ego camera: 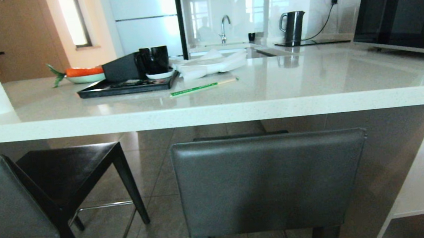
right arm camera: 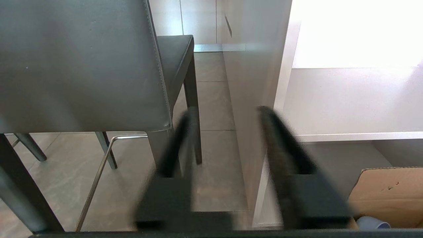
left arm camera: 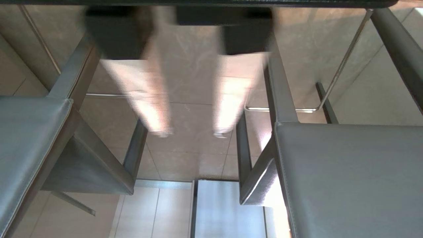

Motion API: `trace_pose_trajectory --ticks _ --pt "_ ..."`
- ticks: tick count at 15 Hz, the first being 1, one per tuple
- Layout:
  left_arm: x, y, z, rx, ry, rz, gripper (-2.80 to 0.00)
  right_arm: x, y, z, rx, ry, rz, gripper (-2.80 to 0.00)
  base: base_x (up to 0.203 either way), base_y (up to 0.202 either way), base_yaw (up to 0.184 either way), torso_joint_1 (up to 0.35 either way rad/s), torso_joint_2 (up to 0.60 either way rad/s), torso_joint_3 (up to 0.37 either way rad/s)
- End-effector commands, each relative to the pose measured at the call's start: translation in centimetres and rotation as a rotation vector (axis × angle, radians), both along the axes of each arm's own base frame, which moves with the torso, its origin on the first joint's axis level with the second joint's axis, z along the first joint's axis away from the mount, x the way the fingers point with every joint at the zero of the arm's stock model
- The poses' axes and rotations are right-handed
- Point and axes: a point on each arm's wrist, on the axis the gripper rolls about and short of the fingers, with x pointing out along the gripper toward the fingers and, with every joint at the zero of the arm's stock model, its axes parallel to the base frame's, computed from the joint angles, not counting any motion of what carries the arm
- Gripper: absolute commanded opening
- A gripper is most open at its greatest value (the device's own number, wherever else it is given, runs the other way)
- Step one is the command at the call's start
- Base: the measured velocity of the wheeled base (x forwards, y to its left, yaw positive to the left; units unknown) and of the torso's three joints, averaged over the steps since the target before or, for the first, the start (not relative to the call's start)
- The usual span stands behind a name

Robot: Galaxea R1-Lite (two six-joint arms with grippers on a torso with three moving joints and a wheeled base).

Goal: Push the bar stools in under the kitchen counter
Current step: Pull the gray chair out from under the dining table

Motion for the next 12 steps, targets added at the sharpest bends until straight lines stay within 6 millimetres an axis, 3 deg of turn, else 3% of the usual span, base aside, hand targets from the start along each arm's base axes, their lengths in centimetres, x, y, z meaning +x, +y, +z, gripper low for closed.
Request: trace_pose_trajectory --ticks 1,8,11,12 --pt "0.08 0.00 -0.29 -0.001 0.010 -0.002 0.00 0.06 0.00 -0.21 0.000 0.008 0.000 0.00 0.000 0.000 0.000 0.000 0.00 0.000" --pt "0.08 0.00 -0.29 -0.002 0.010 0.000 0.00 0.06 0.00 -0.22 0.002 0.008 -0.001 0.00 0.000 0.000 0.000 0.000 0.00 0.000" --pt "0.05 -0.13 -0.08 0.177 -0.018 -0.052 0.00 0.04 0.01 -0.14 -0.029 0.001 0.009 0.00 0.000 0.000 0.000 0.000 0.00 0.000" --pt "-0.05 -0.17 0.39 0.177 -0.044 -0.070 0.00 -0.18 0.03 0.70 -0.019 -0.026 0.014 0.00 0.000 0.000 0.000 0.000 0.00 0.000"
